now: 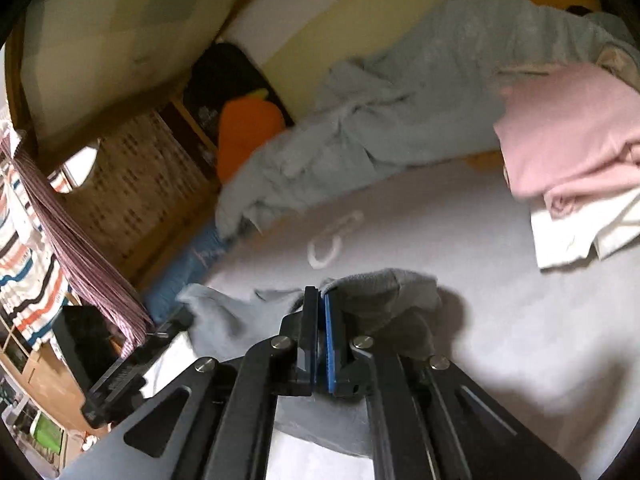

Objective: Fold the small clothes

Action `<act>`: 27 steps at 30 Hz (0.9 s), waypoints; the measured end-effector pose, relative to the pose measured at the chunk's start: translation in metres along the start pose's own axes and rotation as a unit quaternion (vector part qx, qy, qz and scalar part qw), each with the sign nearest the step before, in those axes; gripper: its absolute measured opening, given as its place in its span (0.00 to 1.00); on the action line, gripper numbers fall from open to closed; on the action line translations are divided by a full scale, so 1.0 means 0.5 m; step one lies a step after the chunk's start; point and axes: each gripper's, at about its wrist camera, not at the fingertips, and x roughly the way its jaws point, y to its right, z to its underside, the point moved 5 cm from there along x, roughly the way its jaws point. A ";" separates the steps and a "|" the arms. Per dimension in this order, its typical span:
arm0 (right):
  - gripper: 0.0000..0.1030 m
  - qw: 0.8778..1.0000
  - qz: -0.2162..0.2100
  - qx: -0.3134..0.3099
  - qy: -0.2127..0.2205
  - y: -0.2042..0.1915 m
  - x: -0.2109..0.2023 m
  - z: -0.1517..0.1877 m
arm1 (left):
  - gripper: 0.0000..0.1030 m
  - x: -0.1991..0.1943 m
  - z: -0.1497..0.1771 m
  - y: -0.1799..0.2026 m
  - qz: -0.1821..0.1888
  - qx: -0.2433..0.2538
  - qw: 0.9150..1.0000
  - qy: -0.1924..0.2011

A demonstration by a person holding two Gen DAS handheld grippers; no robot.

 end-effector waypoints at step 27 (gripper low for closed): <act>0.04 0.967 0.167 -0.059 -0.183 0.061 0.016 0.110 | 0.56 0.131 0.077 -0.015 0.079 -0.016 0.973 -0.217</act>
